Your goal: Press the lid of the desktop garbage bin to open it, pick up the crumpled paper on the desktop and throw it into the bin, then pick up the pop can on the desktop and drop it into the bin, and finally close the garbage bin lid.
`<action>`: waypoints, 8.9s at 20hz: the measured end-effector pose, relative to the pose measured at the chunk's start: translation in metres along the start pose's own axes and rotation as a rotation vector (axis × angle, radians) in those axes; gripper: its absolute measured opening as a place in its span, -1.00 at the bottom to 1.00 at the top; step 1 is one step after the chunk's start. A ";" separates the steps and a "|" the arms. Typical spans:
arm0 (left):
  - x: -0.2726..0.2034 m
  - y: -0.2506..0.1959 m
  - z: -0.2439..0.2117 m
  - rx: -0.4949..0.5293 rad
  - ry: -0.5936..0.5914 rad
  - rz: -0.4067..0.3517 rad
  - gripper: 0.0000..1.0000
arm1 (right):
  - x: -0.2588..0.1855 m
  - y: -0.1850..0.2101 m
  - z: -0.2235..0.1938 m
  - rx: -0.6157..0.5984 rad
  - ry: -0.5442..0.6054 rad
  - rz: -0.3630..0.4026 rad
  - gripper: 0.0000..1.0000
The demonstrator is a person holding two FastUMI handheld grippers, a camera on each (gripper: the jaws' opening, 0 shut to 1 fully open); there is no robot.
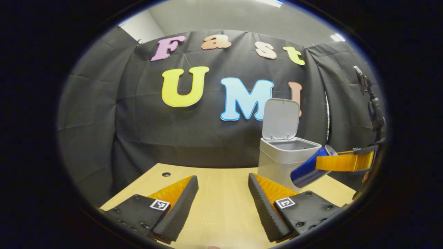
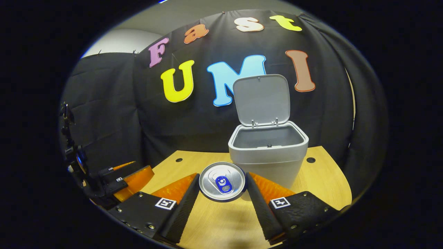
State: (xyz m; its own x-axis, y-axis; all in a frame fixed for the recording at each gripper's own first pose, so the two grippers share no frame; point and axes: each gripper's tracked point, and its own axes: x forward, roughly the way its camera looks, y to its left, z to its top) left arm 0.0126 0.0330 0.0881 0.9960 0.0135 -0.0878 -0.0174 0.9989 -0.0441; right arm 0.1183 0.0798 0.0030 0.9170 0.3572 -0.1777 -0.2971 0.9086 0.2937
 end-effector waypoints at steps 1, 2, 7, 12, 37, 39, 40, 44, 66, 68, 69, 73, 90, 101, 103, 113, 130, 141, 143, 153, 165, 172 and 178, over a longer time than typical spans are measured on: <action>-0.001 0.001 0.001 0.005 -0.002 0.004 0.93 | 0.002 0.001 0.009 0.005 -0.020 0.004 0.68; 0.000 0.002 0.002 0.009 -0.004 0.008 0.93 | 0.004 0.001 0.017 0.007 -0.042 0.007 0.68; -0.003 0.008 0.006 0.009 -0.017 0.028 0.93 | 0.015 -0.005 0.060 -0.022 -0.159 -0.006 0.67; -0.008 0.017 0.004 -0.007 -0.014 0.054 0.93 | 0.038 -0.033 0.084 -0.109 -0.220 -0.116 0.67; -0.019 0.031 -0.003 -0.041 0.012 0.114 0.89 | 0.096 -0.059 0.059 -0.172 -0.124 -0.213 0.70; -0.018 0.031 -0.003 -0.041 0.013 0.112 0.93 | 0.098 -0.060 0.058 -0.169 -0.122 -0.212 0.62; -0.018 0.030 -0.004 -0.040 0.014 0.110 0.93 | 0.098 -0.059 0.058 -0.168 -0.123 -0.209 0.70; -0.019 0.029 -0.005 -0.041 0.017 0.099 0.93 | 0.101 -0.061 0.062 -0.169 -0.141 -0.214 0.70; -0.020 0.029 0.000 -0.039 -0.024 0.074 0.90 | 0.088 -0.069 0.124 -0.265 -0.214 -0.282 0.70; -0.019 0.030 0.001 -0.039 -0.031 0.073 0.90 | 0.093 -0.073 0.140 -0.282 -0.222 -0.301 0.70; -0.019 0.030 0.002 -0.037 -0.035 0.072 0.90 | 0.095 -0.074 0.148 -0.287 -0.230 -0.308 0.70; -0.018 0.032 0.004 -0.029 -0.045 0.074 0.90 | 0.102 -0.081 0.171 -0.275 -0.258 -0.346 0.69; -0.001 0.053 0.004 -0.049 -0.065 0.101 0.89 | 0.140 -0.108 0.243 -0.289 -0.361 -0.480 0.69; 0.002 0.061 0.001 -0.098 -0.066 0.133 0.87 | 0.179 -0.115 0.265 -0.257 -0.339 -0.439 0.69; 0.004 0.063 0.001 -0.110 -0.070 0.145 0.89 | 0.184 -0.118 0.267 -0.248 -0.335 -0.434 0.60; -0.001 0.070 -0.002 -0.140 -0.076 0.181 0.92 | 0.187 -0.126 0.255 -0.139 -0.268 -0.387 0.70; -0.009 0.041 0.001 -0.092 -0.076 0.089 0.92 | 0.108 -0.104 0.132 -0.119 -0.158 -0.362 0.71; -0.016 0.054 -0.004 -0.093 -0.059 0.113 0.92 | 0.127 -0.116 0.075 -0.103 -0.090 -0.343 0.71; -0.017 0.055 -0.004 -0.091 -0.059 0.118 0.92 | 0.131 -0.118 0.075 -0.110 -0.117 -0.347 0.71; -0.013 0.055 -0.006 -0.086 -0.045 0.119 0.92 | 0.141 -0.127 0.056 -0.149 -0.161 -0.362 0.83; -0.008 0.047 -0.006 -0.079 -0.033 0.091 0.92 | 0.143 -0.128 0.051 -0.157 -0.192 -0.369 0.85; -0.009 0.044 -0.005 -0.063 -0.021 0.078 0.89 | 0.143 -0.129 0.045 -0.150 -0.219 -0.368 0.88; -0.014 0.045 0.003 -0.047 -0.035 0.074 0.91 | 0.144 -0.128 0.045 -0.149 -0.229 -0.369 0.87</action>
State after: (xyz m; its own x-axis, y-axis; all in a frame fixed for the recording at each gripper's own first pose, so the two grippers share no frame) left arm -0.0023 0.0774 0.0900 0.9943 0.0895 -0.0582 -0.0943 0.9919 -0.0856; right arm 0.3001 0.0047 -0.0177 0.9989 -0.0385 -0.0276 0.0412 0.9932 0.1086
